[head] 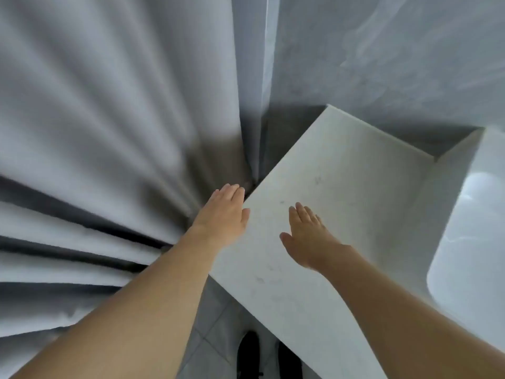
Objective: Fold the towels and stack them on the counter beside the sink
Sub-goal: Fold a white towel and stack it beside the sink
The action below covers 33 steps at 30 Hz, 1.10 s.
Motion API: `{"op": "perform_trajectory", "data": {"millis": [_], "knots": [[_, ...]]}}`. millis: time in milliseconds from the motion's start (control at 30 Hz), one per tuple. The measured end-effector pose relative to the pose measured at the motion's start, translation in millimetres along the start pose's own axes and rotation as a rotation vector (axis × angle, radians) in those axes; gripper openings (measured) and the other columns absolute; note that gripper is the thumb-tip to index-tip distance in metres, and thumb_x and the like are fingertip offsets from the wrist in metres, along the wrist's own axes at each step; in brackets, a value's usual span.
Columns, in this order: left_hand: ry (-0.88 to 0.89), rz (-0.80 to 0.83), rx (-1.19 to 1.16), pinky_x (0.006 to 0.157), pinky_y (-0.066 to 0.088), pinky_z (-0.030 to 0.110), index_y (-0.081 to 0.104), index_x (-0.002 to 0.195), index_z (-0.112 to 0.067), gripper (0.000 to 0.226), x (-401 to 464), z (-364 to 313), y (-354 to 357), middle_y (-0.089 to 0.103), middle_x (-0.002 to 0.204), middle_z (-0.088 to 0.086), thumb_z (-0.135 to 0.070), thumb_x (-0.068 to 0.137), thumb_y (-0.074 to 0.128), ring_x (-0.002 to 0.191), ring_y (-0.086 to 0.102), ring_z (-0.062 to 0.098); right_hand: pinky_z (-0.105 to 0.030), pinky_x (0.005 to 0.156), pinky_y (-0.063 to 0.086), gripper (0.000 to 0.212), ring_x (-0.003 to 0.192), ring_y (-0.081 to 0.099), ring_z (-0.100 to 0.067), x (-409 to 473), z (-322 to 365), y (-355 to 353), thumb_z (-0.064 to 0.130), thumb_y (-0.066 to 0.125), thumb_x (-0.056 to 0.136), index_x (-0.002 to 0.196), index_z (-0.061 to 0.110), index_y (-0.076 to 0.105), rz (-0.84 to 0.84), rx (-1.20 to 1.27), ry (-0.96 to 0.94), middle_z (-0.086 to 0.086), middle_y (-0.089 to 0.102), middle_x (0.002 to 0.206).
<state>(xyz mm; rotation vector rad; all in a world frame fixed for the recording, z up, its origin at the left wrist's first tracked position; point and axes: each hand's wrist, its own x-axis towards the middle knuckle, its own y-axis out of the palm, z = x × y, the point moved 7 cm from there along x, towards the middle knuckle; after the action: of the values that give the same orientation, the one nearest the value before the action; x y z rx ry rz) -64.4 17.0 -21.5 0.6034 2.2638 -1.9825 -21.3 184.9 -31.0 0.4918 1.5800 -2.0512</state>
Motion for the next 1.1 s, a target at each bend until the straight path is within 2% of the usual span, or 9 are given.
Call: {"op": "perform_trajectory", "data": {"millis": [167, 300, 500, 667, 967, 1100], "knots": [[0.152, 0.022, 0.031, 0.119, 0.016, 0.037, 0.027, 0.15, -0.004, 0.053, 11, -47, 11, 0.029, 0.156, 0.009, -0.027, 0.104, 0.037, 0.144, 0.024, 0.024, -0.036, 0.12, -0.005, 0.066, 0.149, -0.014, -0.023, -32, -38, 28, 0.033, 0.027, 0.104, 0.154, 0.006, -0.007, 0.035, 0.125, 0.129, -0.009, -0.014, 0.162], [0.253, 0.058, 0.057, 0.12, 0.013, 0.032, 0.025, 0.152, -0.004, 0.054, 4, -94, 22, 0.026, 0.159, 0.01, -0.029, 0.105, 0.035, 0.147, 0.021, 0.022, -0.035, 0.121, -0.005, 0.066, 0.149, -0.013, -0.022, -61, -68, 40, 0.033, 0.027, 0.104, 0.154, 0.006, -0.007, 0.01, 0.216, 0.178, -0.009, -0.014, 0.162], [0.244, 0.229, 0.032, 0.12, 0.019, 0.033, 0.021, 0.156, -0.009, 0.057, -20, -157, 55, 0.022, 0.163, 0.006, -0.034, 0.106, 0.033, 0.149, 0.02, 0.022, -0.032, 0.12, -0.006, 0.066, 0.149, -0.013, -0.019, -118, -105, 76, 0.034, 0.028, 0.104, 0.154, 0.009, -0.007, 0.054, 0.366, 0.212, -0.006, -0.014, 0.162], [0.186, 0.356, 0.062, 0.109, 0.033, 0.039, 0.033, 0.148, -0.009, 0.05, -54, -212, 75, 0.032, 0.156, 0.007, -0.033, 0.105, 0.033, 0.141, 0.032, 0.026, -0.031, 0.118, -0.005, 0.065, 0.149, -0.011, -0.017, -174, -152, 96, 0.034, 0.029, 0.104, 0.155, 0.01, -0.005, 0.061, 0.438, 0.236, -0.005, -0.011, 0.163], [0.295, 0.495, 0.211, 0.107, 0.038, 0.038, 0.037, 0.145, -0.007, 0.05, -109, -337, 109, 0.034, 0.153, 0.011, -0.033, 0.104, 0.031, 0.135, 0.04, 0.028, -0.029, 0.118, -0.002, 0.064, 0.15, -0.006, -0.017, -290, -256, 126, 0.034, 0.03, 0.105, 0.155, 0.01, -0.002, 0.045, 0.504, 0.354, -0.005, -0.006, 0.163], [0.396, 0.528, 0.218, 0.1, 0.04, 0.035, 0.046, 0.133, -0.007, 0.043, -122, -398, 133, 0.042, 0.143, 0.012, -0.035, 0.103, 0.032, 0.128, 0.046, 0.028, -0.03, 0.118, 0.0, 0.064, 0.15, -0.004, -0.017, -334, -305, 145, 0.035, 0.03, 0.105, 0.155, 0.011, 0.0, 0.025, 0.556, 0.453, -0.004, -0.004, 0.164]]}}
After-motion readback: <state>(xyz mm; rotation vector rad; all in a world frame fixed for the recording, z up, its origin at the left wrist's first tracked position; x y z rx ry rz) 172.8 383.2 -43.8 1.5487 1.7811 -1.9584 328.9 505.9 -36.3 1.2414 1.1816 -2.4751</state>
